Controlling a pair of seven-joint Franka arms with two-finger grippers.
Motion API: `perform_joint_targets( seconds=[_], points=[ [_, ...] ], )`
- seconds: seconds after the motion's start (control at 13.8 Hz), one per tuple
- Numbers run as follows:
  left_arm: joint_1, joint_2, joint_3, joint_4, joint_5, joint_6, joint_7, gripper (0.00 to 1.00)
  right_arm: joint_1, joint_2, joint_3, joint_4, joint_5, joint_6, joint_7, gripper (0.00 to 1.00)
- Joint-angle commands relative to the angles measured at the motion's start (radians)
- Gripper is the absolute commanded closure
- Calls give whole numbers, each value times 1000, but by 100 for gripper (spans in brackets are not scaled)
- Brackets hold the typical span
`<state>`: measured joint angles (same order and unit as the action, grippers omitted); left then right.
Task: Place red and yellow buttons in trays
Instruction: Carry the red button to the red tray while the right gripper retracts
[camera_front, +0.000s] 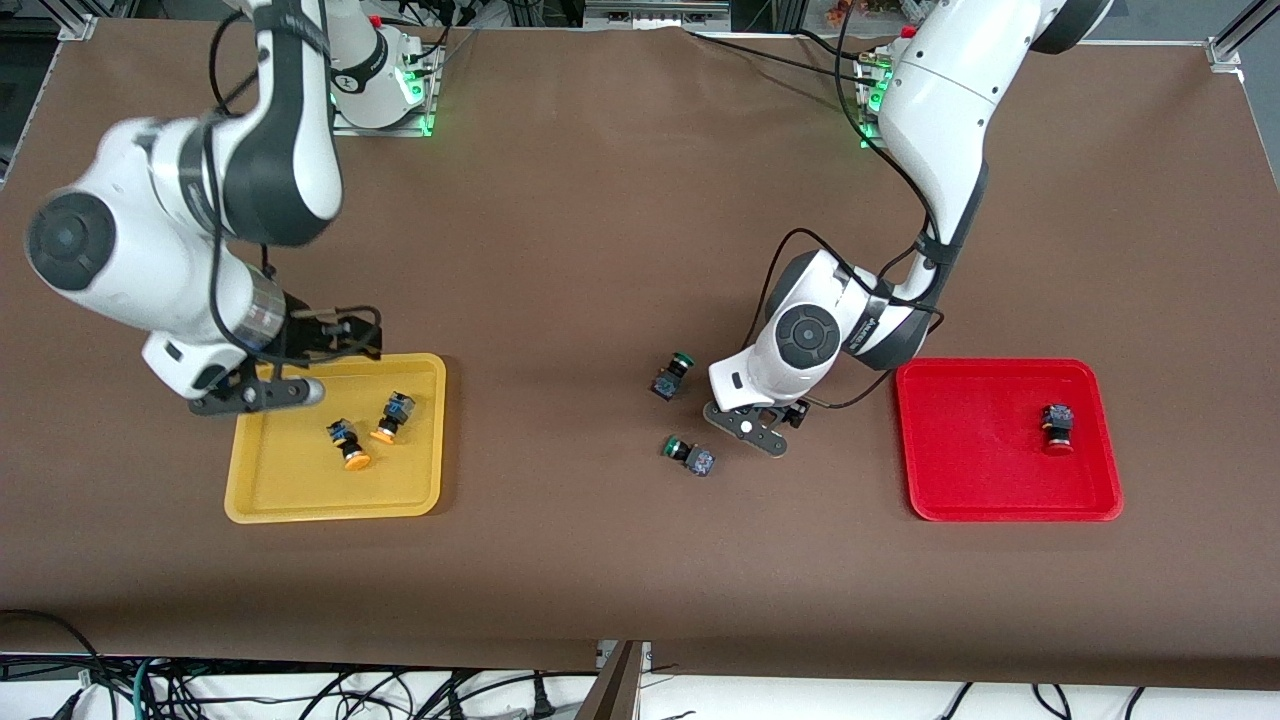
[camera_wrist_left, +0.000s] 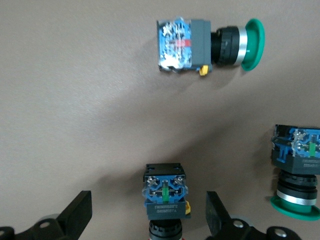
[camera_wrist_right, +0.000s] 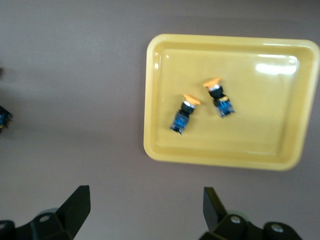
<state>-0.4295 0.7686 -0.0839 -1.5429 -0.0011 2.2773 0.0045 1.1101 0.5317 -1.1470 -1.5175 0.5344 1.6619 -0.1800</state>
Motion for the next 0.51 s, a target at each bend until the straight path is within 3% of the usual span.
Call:
perform_joint_targets(
  seconds=[0.0,0.14,0.22,0.29,0.36,0.43],
  points=[
    [-23,0,15,-9,16,8,-1,0,109,-7,-120,-24,-24,-37,-12,0],
    [-25,3,15,-19,16,10,-20,0,88,-6,-113,-18,-24,-33,-52,0],
    [-31,12,15,-16,18,10,-27,0,36,-4,-77,-17,-24,-30,-52,0],
    [-40,18,15,-16,18,13,-27,2,-40,-7,3,6,-31,-36,-50,0],
    [-38,23,16,-14,18,28,-27,8,-85,-12,47,26,-49,-37,-46,0],
    [-38,27,16,-14,18,39,-27,21,-99,-25,67,26,-69,-37,-42,0]
  ],
)
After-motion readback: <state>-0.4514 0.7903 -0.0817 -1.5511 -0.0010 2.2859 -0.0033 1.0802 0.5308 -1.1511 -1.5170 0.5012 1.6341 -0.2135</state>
